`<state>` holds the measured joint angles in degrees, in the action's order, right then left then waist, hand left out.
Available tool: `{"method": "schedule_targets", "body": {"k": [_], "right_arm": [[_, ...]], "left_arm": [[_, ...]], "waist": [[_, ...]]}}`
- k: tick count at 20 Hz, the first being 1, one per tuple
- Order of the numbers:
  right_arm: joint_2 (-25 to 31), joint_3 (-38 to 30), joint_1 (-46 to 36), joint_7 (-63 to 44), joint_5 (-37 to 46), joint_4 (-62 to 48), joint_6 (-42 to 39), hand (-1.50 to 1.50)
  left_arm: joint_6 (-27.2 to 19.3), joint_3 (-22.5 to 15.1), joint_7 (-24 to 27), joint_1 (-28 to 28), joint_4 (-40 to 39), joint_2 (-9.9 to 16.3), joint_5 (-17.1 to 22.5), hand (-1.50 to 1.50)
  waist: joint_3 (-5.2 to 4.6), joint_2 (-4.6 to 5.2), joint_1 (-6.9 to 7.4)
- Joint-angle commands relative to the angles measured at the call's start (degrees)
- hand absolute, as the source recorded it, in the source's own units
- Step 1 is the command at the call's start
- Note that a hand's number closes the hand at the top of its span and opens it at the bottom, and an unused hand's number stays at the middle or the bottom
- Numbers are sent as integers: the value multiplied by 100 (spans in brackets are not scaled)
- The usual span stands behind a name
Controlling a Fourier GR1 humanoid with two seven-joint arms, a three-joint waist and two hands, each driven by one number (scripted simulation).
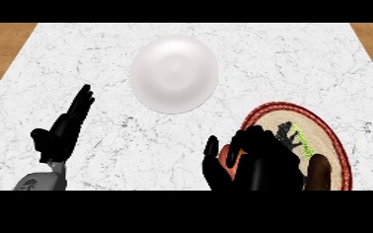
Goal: Pick the squash from the placemat and place it in the plate
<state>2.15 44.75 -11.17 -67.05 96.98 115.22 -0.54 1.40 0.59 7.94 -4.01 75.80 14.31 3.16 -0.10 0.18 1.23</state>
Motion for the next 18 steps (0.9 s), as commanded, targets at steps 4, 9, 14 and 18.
{"method": "schedule_targets", "body": {"k": [4, 9, 14, 18], "right_arm": [[-208, -921, -1900, -1038, -1529, -1182, -143, 150], [-212, -1243, -2534, -893, -2241, -2722, 996, 150], [-213, -1739, -3776, -669, -2905, -3902, 1180, 150], [-213, -1531, -4140, -847, -3279, -4676, 1681, 150]], "left_arm": [[49, -3, -57, -167, -74, -18, -18, 0], [64, -55, -23, -141, 3, -25, -79, 0], [55, -119, -10, -332, -181, -70, -184, 0], [104, -202, -130, -255, 59, -161, -127, 0]], "waist": [[3, 32, 110], [9, 54, 204], [6, 73, 277], [8, 58, 375]]}}
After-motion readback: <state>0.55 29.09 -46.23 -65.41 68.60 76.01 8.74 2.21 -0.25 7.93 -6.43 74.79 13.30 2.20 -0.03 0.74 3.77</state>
